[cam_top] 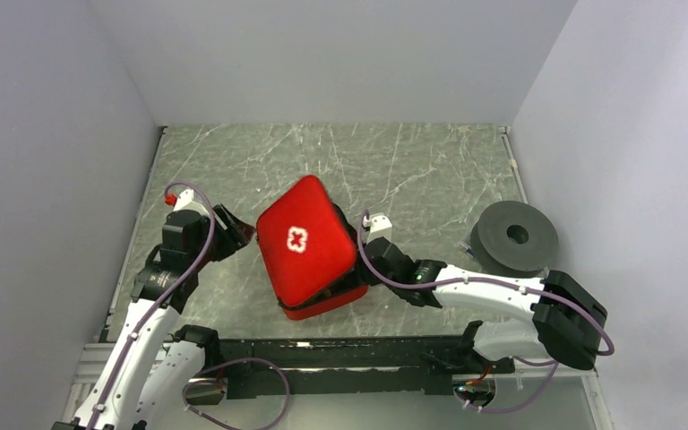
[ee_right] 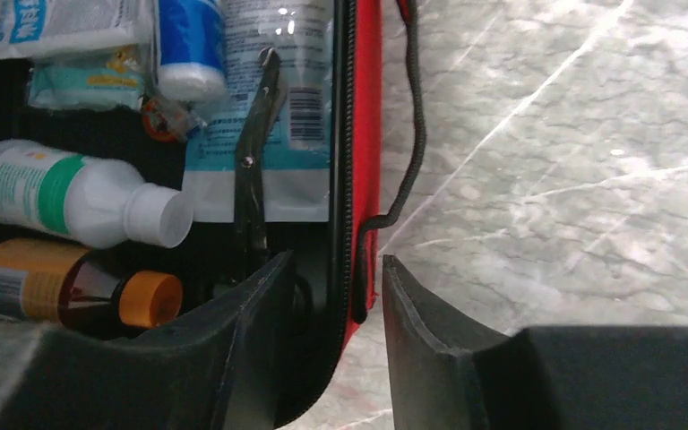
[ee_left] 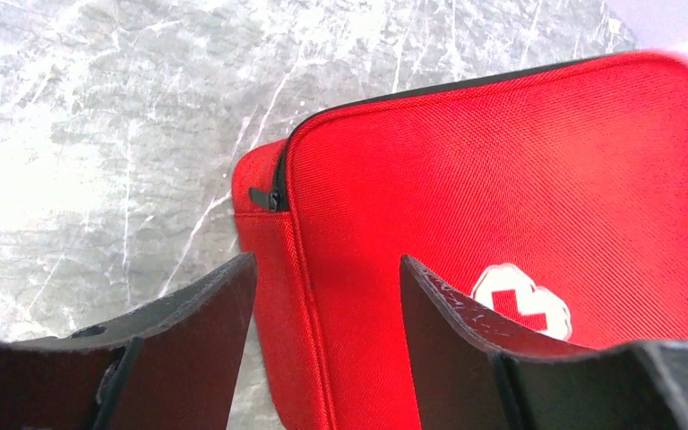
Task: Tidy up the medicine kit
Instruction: Close the medicine box at the center of the board.
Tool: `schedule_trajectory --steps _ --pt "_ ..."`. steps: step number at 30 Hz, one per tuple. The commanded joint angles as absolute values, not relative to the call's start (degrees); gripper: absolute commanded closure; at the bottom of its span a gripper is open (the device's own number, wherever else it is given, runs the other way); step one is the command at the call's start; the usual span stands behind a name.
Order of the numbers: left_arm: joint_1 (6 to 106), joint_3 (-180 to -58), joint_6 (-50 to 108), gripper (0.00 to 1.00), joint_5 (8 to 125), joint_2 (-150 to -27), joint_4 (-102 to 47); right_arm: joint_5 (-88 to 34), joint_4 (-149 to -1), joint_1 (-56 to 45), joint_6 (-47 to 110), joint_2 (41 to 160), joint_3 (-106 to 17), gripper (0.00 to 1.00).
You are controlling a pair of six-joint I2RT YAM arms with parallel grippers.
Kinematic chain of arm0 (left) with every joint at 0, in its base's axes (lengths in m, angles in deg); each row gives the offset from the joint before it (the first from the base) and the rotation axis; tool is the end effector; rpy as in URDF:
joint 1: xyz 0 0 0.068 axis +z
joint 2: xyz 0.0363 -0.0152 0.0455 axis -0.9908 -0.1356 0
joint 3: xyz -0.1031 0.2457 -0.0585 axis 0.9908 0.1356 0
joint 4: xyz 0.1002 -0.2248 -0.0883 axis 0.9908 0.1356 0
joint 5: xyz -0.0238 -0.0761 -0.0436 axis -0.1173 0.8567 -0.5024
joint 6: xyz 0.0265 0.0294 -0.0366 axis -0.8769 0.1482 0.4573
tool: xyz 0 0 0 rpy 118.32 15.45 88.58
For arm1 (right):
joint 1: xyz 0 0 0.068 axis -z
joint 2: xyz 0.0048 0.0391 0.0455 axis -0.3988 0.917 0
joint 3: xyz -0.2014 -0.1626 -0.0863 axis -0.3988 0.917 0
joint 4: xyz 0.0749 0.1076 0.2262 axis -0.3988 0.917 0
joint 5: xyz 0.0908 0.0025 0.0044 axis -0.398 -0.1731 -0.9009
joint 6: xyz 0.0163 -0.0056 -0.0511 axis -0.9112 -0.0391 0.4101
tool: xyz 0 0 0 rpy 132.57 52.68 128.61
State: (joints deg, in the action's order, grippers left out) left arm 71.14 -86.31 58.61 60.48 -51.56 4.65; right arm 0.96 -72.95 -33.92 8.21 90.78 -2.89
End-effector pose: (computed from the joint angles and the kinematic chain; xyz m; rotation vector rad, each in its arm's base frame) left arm 0.1506 -0.0310 0.2866 -0.5407 2.0771 -0.5934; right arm 0.1442 0.2031 0.1910 -0.3554 2.2364 0.4281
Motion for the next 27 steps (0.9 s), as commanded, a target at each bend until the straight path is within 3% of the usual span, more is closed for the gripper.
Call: schedule_trajectory --steps 1,14,27 --pt "71.4 -85.2 57.8 0.35 62.3 -50.4 4.6 7.6 -68.4 -34.0 8.3 89.0 -8.4 0.56" --pt "71.4 -82.8 57.4 0.35 64.9 -50.0 4.3 8.3 -67.4 -34.1 9.1 84.7 -8.6 0.51" --pt "71.4 -77.8 58.4 0.32 70.2 -47.1 7.0 15.9 -56.2 -33.1 12.1 74.7 -14.4 0.33"
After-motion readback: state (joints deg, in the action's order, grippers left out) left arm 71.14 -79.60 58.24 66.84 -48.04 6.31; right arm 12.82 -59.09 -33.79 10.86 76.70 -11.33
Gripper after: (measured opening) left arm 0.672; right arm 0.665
